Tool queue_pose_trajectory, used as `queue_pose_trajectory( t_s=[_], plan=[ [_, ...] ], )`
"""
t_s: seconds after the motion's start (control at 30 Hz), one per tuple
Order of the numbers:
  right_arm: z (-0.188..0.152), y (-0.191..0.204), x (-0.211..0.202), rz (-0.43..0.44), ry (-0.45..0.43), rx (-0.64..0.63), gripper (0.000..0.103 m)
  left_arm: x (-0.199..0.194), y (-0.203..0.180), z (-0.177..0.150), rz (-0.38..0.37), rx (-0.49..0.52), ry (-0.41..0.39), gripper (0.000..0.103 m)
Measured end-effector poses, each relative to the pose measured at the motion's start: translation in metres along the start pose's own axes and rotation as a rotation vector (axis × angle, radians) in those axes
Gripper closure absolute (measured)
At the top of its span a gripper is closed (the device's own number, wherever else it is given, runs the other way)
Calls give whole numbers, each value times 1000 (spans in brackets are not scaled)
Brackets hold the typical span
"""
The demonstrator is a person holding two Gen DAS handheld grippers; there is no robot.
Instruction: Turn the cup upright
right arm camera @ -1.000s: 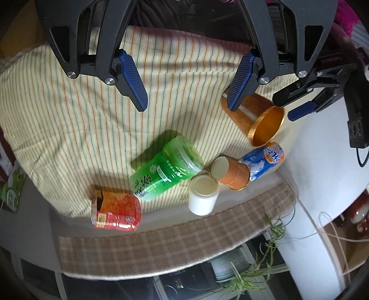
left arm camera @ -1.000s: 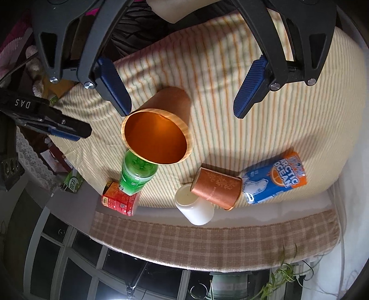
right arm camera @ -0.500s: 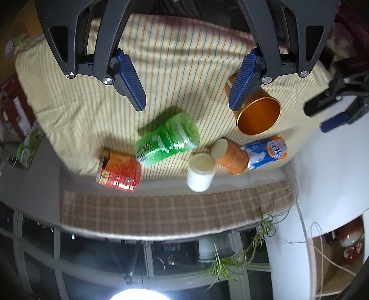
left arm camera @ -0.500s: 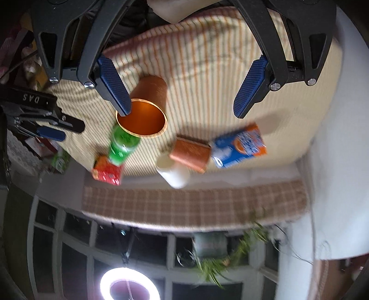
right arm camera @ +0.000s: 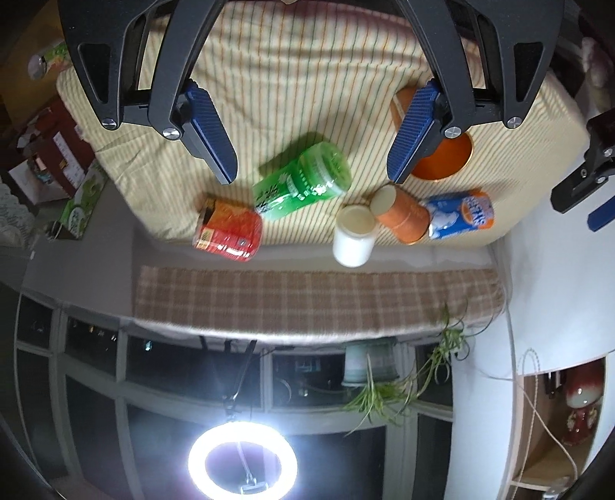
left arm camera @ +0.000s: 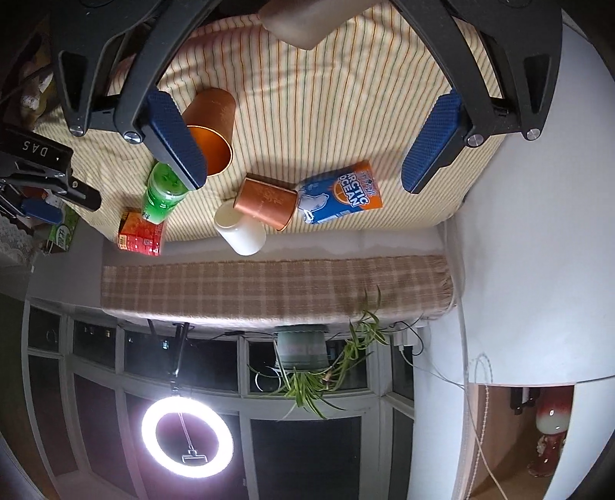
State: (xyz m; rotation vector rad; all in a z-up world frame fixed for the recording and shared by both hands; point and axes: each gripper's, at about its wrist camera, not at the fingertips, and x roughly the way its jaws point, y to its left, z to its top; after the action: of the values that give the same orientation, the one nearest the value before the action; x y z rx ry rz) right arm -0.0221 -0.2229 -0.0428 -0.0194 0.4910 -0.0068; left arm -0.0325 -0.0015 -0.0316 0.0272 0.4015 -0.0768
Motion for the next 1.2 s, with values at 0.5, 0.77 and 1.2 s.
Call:
queue_pose_trajectory(
  t_s=[0.5,0.77,1.2],
  plan=[
    [8,0,-22,-60,-119,16,17,-14,3,3,12,-15,-26,0],
    [8,1,-27,-63,-129,18,16,-15,2,2,12,-17,-21,0],
    [7,1,-28,-60,-132,22,15,-16,3,3,24,-19,-29,0]
  ],
)
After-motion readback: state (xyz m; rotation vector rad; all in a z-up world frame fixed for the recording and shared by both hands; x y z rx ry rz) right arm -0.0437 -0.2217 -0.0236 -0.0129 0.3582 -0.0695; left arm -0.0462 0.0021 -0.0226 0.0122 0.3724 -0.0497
